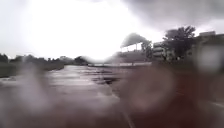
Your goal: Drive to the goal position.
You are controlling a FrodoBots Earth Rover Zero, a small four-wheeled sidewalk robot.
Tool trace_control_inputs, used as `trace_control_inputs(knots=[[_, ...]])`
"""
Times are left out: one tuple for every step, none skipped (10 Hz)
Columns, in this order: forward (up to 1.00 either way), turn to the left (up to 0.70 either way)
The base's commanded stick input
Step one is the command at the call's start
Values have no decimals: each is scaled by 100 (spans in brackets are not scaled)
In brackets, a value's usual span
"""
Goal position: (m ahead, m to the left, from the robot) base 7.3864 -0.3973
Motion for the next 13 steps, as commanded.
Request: trace_control_inputs(knots=[[45, 0], [45, 0], [45, 0], [45, 0], [45, 0], [45, 0], [45, 0], [45, 0], [45, 0], [45, 0], [45, 0], [45, 0], [45, 0]])
